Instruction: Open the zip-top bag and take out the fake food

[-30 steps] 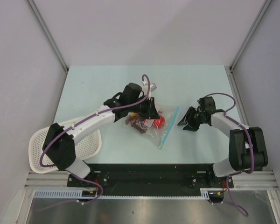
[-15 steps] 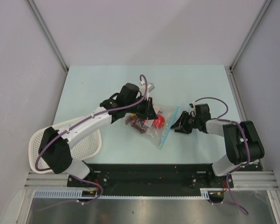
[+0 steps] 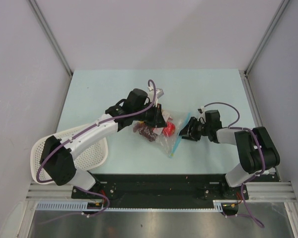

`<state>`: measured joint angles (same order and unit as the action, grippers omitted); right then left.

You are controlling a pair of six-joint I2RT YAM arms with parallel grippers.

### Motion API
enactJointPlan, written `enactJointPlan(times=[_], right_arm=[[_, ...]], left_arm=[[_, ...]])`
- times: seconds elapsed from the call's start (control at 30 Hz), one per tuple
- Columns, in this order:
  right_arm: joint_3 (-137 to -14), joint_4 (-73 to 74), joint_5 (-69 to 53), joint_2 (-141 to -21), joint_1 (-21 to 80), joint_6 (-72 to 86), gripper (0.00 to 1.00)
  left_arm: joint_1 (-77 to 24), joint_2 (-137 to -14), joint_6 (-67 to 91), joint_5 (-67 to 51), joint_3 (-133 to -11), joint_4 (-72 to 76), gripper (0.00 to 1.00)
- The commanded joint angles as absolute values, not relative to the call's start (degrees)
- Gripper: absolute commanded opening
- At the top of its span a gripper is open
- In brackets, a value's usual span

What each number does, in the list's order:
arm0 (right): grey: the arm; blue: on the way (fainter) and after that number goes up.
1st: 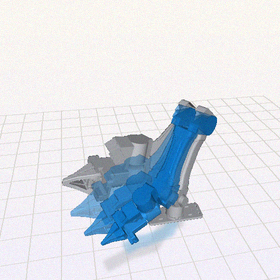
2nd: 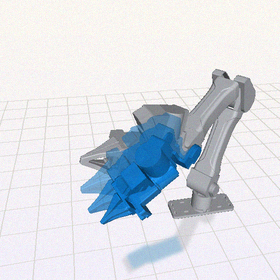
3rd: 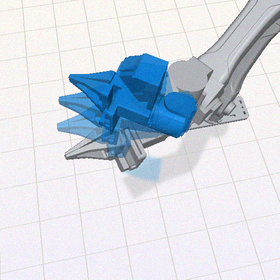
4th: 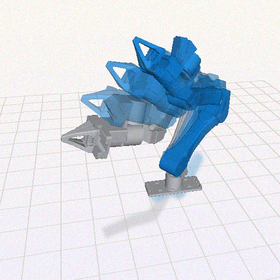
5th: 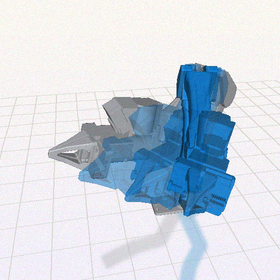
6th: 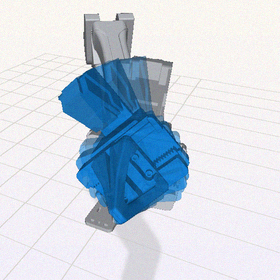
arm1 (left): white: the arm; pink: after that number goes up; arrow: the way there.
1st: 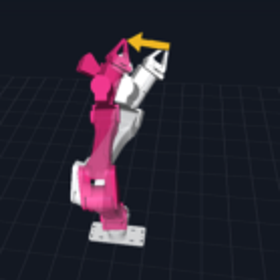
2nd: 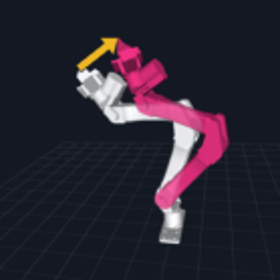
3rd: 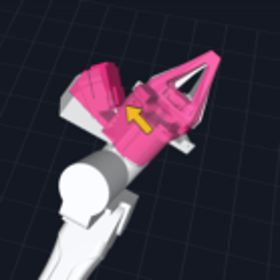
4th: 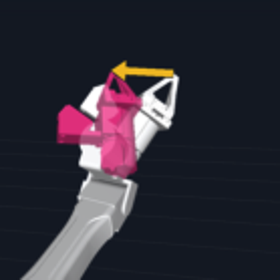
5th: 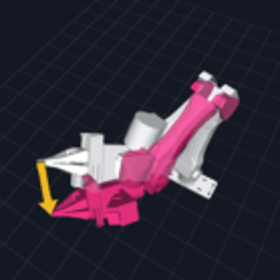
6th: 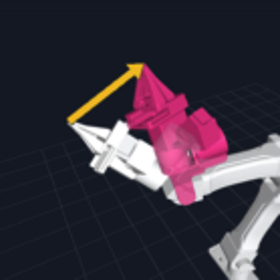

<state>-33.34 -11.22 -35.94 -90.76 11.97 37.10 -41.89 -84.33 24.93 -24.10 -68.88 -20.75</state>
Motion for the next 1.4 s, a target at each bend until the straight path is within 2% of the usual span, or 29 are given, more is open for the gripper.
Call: enactJointPlan(times=[0.0,0.1,0.3,0.4,0.57,0.63,0.73,1.0,1.1,1.2,1.37], right_arm=[[-32.08,-16.6,-37.44,-90.96,12.92,38.06,0.47],[-32.08,-21.43,-37.97,-92.98,13.09,39.02,0.43],[-32.26,-24.18,-36.04,-96.33,14.41,37.63,0.1],[-32.52,-23.12,-35.25,-94.4,14.59,36.13,0.0],[-40.41,-6.45,-32.26,-81.05,15.47,32.61,0.0],[-48.66,5.19,-30.59,-78.41,16.86,31.04,0.0],[-57.55,12.21,-30.41,-77.34,19.76,32.6,0.0],[-72.93,9.22,-32.08,-93.22,29.44,39.46,0.0],[-79.26,13.78,-32.07,-98.41,29.97,39.9,0.0],[-84.98,17.99,-31.91,-99.84,30.93,38.33,0.0],[-99.38,27.23,-32.16,-105.89,33.13,35.42,0.0]], left_arm=[[-42.1,-82.09,23.99,-23.38,-68.73,-20.74,0.17],[-42.1,-82.18,24.0,-23.12,-68.9,-20.92,0.17],[-42.1,-81.56,24.0,-22.33,-68.73,-21.53,0.17],[-42.1,-80.95,23.73,-21.71,-68.47,-21.97,0.18],[-42.01,-79.72,22.15,-18.99,-70.31,-24.95,0.18],[-42.01,-79.1,21.18,-16.89,-72.33,-26.45,0.18],[-41.75,-77.61,20.3,-14.51,-74.88,-28.82,0.18],[-39.73,-71.28,22.06,-3.27,-76.29,-29.79,0.22],[-37.62,-70.22,22.67,-2.37,-75.68,-29.53,0.24],[-34.81,-72.15,23.21,-5.8,-76.81,-29.44,0.23],[-32.79,-72.16,22.94,-2.73,-79.54,-31.29,0.22]])
